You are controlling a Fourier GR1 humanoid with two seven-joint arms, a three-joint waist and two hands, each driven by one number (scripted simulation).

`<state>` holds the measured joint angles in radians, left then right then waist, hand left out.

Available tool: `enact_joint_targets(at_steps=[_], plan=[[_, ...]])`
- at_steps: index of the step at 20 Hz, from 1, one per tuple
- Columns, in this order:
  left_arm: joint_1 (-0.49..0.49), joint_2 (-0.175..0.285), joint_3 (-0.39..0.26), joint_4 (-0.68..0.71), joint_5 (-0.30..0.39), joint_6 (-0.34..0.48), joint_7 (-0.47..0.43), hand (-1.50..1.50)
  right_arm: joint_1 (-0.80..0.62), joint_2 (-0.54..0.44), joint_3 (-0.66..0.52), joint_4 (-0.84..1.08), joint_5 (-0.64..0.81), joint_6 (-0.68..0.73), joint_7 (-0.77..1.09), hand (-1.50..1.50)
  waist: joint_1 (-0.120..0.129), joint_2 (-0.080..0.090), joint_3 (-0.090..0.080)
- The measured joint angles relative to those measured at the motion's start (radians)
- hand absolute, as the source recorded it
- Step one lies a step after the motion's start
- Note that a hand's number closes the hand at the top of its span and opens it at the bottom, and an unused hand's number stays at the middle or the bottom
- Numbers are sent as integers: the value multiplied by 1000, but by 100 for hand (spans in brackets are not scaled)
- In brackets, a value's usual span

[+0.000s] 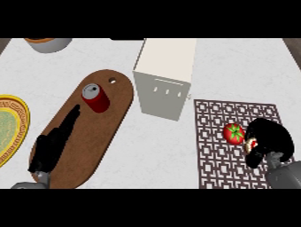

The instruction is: Pick the cupcake from the placemat and place it in the tiered shelf

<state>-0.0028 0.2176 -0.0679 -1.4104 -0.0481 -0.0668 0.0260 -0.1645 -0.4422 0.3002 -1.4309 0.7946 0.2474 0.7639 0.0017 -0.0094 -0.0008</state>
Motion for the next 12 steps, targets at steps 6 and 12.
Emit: enact_joint_targets(at_steps=[6, 12], plan=[[-10, -15, 13, 12, -10, -6, -2, 0, -5, 20, -18, -55, 82, -8, 36, 150, -1, 1, 5], [-30, -21, 4, 5, -19, -13, 7, 0, -97, -43, -10, -105, 29, 39, -181, 150, 32, 14, 7]])
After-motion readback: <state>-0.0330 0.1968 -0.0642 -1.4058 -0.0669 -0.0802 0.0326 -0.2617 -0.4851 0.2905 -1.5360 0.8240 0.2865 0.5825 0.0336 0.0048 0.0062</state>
